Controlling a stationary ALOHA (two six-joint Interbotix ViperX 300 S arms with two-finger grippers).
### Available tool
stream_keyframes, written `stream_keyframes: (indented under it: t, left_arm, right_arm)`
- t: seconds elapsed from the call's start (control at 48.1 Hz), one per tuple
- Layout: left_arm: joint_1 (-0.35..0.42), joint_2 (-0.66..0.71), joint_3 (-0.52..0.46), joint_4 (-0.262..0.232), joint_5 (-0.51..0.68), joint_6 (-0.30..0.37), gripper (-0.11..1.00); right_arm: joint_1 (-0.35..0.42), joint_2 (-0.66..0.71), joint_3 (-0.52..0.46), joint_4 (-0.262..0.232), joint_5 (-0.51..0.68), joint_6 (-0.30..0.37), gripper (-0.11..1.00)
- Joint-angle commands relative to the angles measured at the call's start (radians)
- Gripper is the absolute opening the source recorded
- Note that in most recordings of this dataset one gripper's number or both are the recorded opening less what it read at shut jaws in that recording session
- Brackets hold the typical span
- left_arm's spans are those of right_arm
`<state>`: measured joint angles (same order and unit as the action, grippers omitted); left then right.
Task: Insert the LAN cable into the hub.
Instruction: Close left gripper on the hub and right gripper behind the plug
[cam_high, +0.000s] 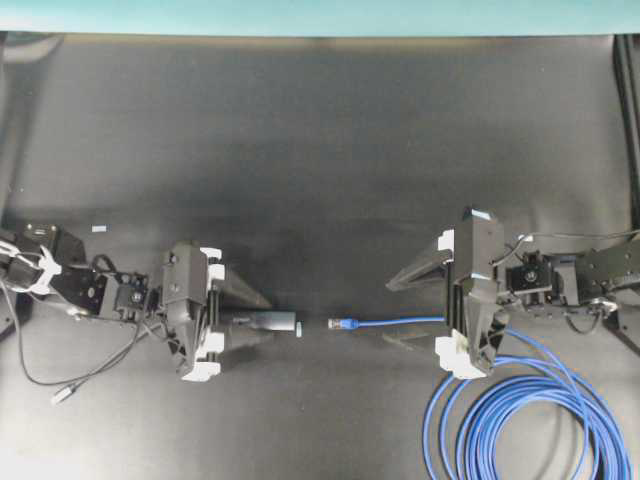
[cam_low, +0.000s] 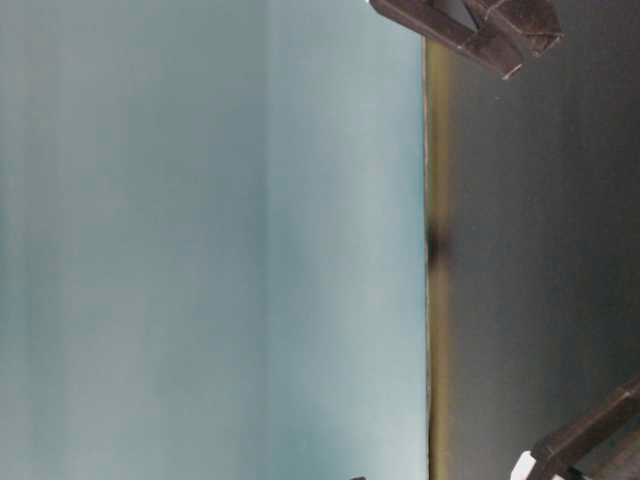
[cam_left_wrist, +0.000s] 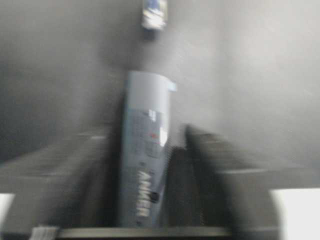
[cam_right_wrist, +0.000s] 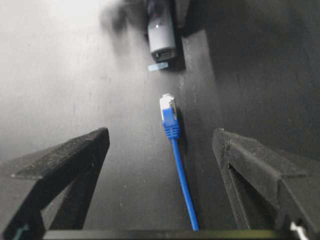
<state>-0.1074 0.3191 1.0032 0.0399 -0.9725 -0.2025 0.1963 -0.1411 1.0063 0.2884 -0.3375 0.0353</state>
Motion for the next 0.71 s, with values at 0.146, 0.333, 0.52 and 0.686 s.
stream_keyframes:
  t: [0.146, 0.333, 0.52, 0.686]
  left_arm:
    - [-0.017, -0.023, -0.005, 0.005, -0.009, 0.044, 0.28]
    - [-0.014, -0.12, -0.025, 0.005, 0.094, 0.048, 0.28]
    - [-0.011, -0.227, -0.035, 0.005, 0.222, 0.046, 0.28]
    - [-0.008, -0.259, -0.052, 0.005, 0.281, 0.046, 0.28]
  right_arm:
    - [0.008, 0.018, -0.008, 0.002, -0.006, 0.002, 0.81]
    - [0.017, 0.13, -0.017, 0.002, -0.049, 0.0, 0.81]
    - [0.017, 0.244, -0.044, 0.002, -0.178, -0.003, 0.8]
    - [0.017, 0.305, -0.077, 0.003, -0.245, -0.008, 0.78]
